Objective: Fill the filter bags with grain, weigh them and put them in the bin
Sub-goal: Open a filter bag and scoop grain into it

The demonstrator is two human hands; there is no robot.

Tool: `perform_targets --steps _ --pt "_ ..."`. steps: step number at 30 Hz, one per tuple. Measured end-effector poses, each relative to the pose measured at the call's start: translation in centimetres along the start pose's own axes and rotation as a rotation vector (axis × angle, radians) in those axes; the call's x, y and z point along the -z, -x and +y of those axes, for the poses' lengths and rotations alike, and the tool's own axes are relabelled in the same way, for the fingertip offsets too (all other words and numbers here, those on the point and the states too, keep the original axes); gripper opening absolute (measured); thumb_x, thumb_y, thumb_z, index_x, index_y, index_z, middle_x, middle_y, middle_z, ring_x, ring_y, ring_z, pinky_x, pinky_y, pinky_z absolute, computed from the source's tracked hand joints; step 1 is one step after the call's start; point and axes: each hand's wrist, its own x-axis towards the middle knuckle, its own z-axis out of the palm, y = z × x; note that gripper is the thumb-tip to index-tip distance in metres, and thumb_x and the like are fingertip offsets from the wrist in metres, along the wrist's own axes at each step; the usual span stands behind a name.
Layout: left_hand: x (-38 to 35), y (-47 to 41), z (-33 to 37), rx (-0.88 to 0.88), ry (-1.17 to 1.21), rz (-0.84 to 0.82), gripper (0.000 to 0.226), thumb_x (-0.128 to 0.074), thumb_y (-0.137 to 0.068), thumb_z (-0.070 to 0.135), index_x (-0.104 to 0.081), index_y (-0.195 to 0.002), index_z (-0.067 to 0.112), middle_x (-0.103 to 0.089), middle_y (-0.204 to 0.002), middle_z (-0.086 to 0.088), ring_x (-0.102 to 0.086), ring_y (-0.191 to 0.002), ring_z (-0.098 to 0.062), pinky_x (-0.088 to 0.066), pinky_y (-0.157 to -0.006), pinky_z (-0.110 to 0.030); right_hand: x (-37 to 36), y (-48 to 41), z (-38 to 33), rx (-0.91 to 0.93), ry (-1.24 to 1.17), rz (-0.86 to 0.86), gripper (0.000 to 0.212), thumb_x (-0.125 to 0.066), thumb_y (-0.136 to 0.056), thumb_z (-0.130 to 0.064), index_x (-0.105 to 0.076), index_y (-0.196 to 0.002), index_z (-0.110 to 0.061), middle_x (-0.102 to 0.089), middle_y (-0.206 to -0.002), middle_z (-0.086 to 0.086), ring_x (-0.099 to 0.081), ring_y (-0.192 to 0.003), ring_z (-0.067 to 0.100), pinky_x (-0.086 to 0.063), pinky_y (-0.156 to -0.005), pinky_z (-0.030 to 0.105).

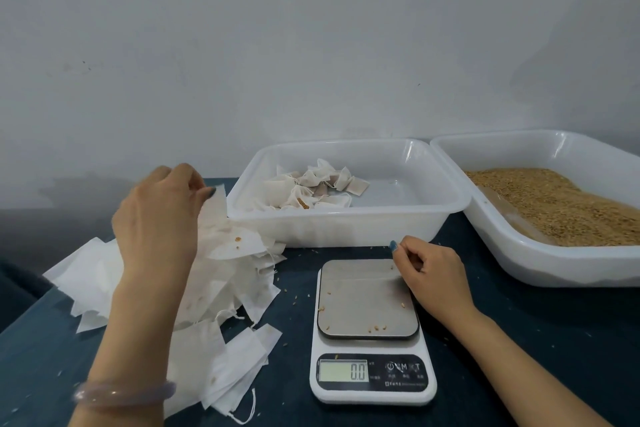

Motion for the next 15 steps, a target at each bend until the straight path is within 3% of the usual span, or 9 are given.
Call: perform_targets --steps 4,8,12,15 --pt "0.1 -0.6 0.5 -0.005 0.03 0.158 0.023 -0.052 -0.102 0.026 -0.05 -0.096 0.004 -0.049 -0.069 -0.01 -0.041 -0.057 -0.031 -0.027 -0.053 -0.039 0.1 0.0 -0.1 0.007 -0.002 0.003 0.048 -0.06 -0.092 -0.024 -0.033 -0.055 -0.037 -0.05 -0.054 -0.015 -0.046 -0.052 0.009 -0.025 -0.048 0.019" --pt "-0.3 -1.3 0.4 0.086 0.145 0.177 0.02 -0.047 -0.105 0.023 -0.046 -0.101 0.003 -0.047 -0.077 -0.009 -0.041 -0.062 -0.032 -0.028 -0.058 -0.042 0.1 0.0 -0.2 -0.003 -0.015 0.01 0.047 -0.059 -0.092 -0.025 -0.032 -0.055 -0.038 -0.049 -0.054 -0.016 -0.045 -0.052 0.01 -0.026 -0.048 0.021" --pt "-1.8 -1.3 1.9 0.302 0.541 0.033 0.009 -0.047 -0.103 0.017 -0.043 -0.105 0.009 -0.054 -0.088 -0.005 -0.046 -0.08 -0.028 -0.029 -0.069 -0.033 0.2 0.0 -0.3 -0.016 -0.044 0.021 0.045 -0.059 -0.092 -0.025 -0.034 -0.055 -0.034 -0.045 -0.048 -0.014 -0.042 -0.048 0.011 -0.024 -0.049 0.019" --pt "-3.5 0.5 4.7 0.309 0.702 -0.203 0.012 -0.044 -0.102 0.008 -0.039 -0.107 0.017 -0.056 -0.078 0.0 -0.049 -0.071 -0.026 -0.031 -0.057 -0.033 0.3 -0.2 -0.4 -0.022 -0.117 0.03 0.039 -0.055 -0.092 -0.031 -0.041 -0.056 -0.029 -0.043 -0.047 -0.011 -0.039 -0.046 0.011 -0.026 -0.049 0.021"
